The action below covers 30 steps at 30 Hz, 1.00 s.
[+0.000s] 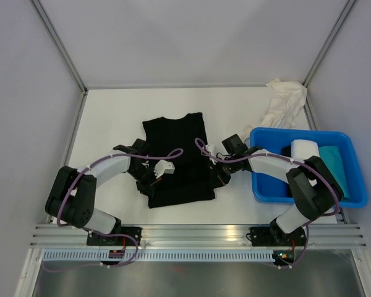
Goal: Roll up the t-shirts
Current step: Roll the tshirt
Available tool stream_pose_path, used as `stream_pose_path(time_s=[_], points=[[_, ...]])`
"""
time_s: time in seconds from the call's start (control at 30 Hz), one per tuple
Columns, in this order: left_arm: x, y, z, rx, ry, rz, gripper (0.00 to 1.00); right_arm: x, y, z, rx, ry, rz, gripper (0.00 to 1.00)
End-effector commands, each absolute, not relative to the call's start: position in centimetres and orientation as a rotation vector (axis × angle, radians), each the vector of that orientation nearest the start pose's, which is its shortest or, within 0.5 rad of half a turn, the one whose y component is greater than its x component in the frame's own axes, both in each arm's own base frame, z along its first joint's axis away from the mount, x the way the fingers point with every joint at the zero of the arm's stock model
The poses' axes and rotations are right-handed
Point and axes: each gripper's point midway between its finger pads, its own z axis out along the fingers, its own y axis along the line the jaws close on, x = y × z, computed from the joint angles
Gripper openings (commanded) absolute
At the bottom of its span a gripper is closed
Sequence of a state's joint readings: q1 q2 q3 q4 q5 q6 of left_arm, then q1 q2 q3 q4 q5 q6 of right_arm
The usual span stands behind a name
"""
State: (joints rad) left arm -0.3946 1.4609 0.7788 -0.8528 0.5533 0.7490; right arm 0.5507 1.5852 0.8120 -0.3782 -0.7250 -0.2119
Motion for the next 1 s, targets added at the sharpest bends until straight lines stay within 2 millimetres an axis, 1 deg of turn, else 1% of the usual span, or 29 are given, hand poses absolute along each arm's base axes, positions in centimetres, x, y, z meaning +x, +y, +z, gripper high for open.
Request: stream_pose_path(time_s=[0.0,0.03,0.07,0.13,0.2,0.23,0.27,0.3,0.4,0.43,0.47,0.5,0.53,0.6,0.63,0.67,0.7,0.73,0.77,0.8,0.83,0.9,0.97], points=[[17.0,-13.7,2.6,1.585,2.418,-0.769,0.05,20.1,25.2,5.1,-1.113,2.313,1.101,0.09],[16.9,-13.7,2.5,1.588,2.424,-0.775,0.05,20.2,25.1,4.9,-1.111,2.316,1.091,0.09],[17.3,-13.8,2.6,1.585,2.421,-0.77,0.05,20.3,25.1,4.8,-1.088,2.335,1.085,0.03],[17.6,-13.7,2.4,1.587,2.429,-0.756,0.05,20.8,25.0,4.8,-1.056,2.339,1.067,0.04],[18.1,-13.5,2.4,1.584,2.434,-0.734,0.04,21.6,24.4,4.6,-0.98,2.379,1.012,0.18],[18.2,-13.4,2.3,1.575,2.444,-0.726,0.04,22.1,24.0,4.6,-0.945,2.395,0.979,0.23],[18.4,-13.4,2.4,1.568,2.445,-0.714,0.04,22.6,23.4,4.4,-0.914,2.413,0.921,0.23],[18.6,-13.3,2.2,1.566,2.449,-0.702,0.04,23.0,23.2,4.5,-0.89,2.416,0.899,0.24],[18.6,-13.5,2.4,1.549,2.462,-0.717,0.06,24.0,23.1,6.8,-0.849,2.327,0.856,0.27],[18.6,-13.6,2.4,1.545,2.462,-0.718,0.06,24.3,23.3,8.6,-0.845,2.258,0.856,0.28],[18.6,-13.7,2.6,1.54,2.457,-0.725,0.06,24.4,23.4,9.4,-0.816,2.24,0.869,0.31],[18.6,-13.8,2.7,1.532,2.455,-0.737,0.06,24.5,23.5,10.7,-0.785,2.204,0.876,0.32],[18.6,-13.9,2.8,1.533,2.451,-0.738,0.06,24.5,23.5,11.2,-0.774,2.194,0.879,0.32],[18.7,-14.0,2.9,1.528,2.447,-0.74,0.06,24.5,23.4,12.1,-0.757,2.185,0.868,0.28],[18.8,-14.0,3.1,1.525,2.448,-0.735,0.06,24.2,23.6,12.7,-0.764,2.165,0.863,0.25],[18.8,-13.9,3.1,1.527,2.447,-0.73,0.07,23.8,24.0,13.0,-0.771,2.148,0.879,0.18],[18.9,-13.9,3.2,1.526,2.448,-0.725,0.07,23.6,24.7,13.1,-0.765,2.11,0.912,0.14],[19.1,-13.9,3.2,1.528,2.444,-0.716,0.08,22.1,26.2,13.5,-0.785,2.08,0.999,0.1],[19.2,-13.9,3.3,1.53,2.442,-0.713,0.09,21.3,27.0,13.3,-0.798,2.066,1.037,0.08],[19.3,-13.8,3.2,1.53,2.449,-0.699,0.11,21.1,27.9,13.5,-0.811,2.01,1.065,0.07],[19.5,-13.8,3.3,1.529,2.448,-0.69,0.12,20.1,29.0,12.8,-0.844,2.021,1.092,0.05],[19.8,-13.6,3.3,1.526,2.456,-0.668,0.13,20.2,29.8,11.7,-0.826,2.057,1.098,0.02],[20.1,-13.7,3.5,1.52,2.451,-0.662,0.13,20.4,30.1,10.7,-0.806,2.09,1.098,0.0]])
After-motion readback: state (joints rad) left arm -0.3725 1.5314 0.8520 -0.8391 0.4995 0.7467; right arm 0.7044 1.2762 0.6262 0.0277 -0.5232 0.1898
